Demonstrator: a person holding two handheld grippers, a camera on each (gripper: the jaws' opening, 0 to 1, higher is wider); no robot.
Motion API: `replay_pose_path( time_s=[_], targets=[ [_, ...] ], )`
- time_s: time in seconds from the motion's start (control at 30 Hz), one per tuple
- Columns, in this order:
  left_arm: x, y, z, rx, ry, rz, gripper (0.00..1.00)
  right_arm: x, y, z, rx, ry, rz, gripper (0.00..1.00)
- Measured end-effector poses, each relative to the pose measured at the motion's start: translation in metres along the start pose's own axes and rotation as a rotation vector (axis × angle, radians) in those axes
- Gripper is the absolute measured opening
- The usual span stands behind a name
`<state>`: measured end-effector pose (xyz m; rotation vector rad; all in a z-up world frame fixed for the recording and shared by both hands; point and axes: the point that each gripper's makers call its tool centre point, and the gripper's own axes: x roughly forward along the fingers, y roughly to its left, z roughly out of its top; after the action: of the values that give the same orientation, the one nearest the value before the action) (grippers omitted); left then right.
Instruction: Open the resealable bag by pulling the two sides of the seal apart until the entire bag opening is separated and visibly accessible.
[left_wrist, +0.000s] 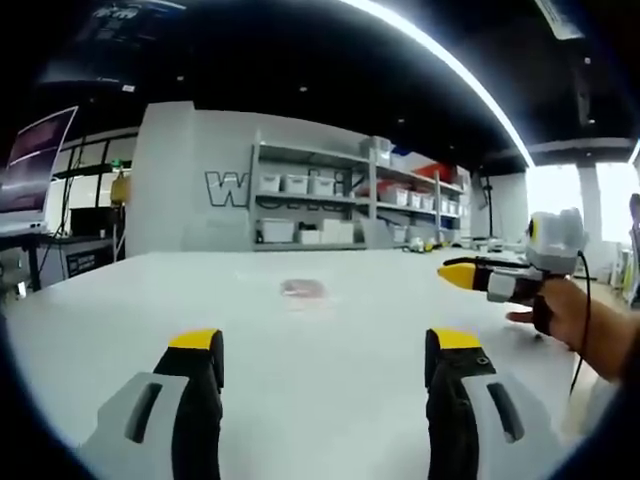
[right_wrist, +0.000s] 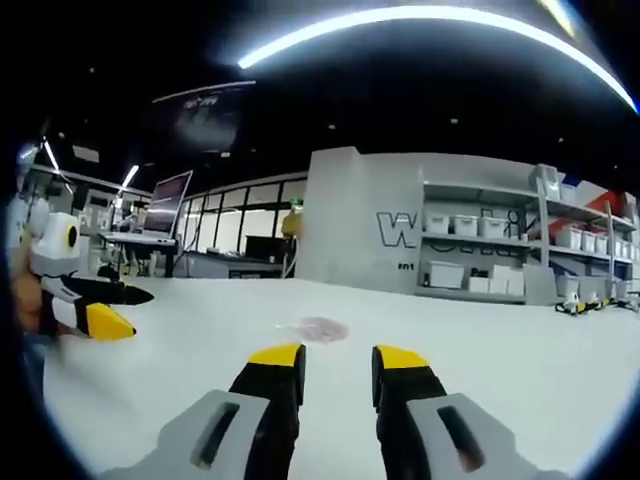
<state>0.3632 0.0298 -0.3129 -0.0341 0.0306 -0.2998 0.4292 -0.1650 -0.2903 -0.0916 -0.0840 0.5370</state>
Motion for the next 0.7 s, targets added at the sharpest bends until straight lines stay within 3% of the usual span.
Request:
replay_pose_path(
  time_s=[0.7],
  targets=[
    [-0.0007,-0.0009,-0.0008,-0.001,0.001,-0.003,0.82,0.0027,0.0043,-0.0013,-0.008,0.002,0.027,0.2]
  ],
)
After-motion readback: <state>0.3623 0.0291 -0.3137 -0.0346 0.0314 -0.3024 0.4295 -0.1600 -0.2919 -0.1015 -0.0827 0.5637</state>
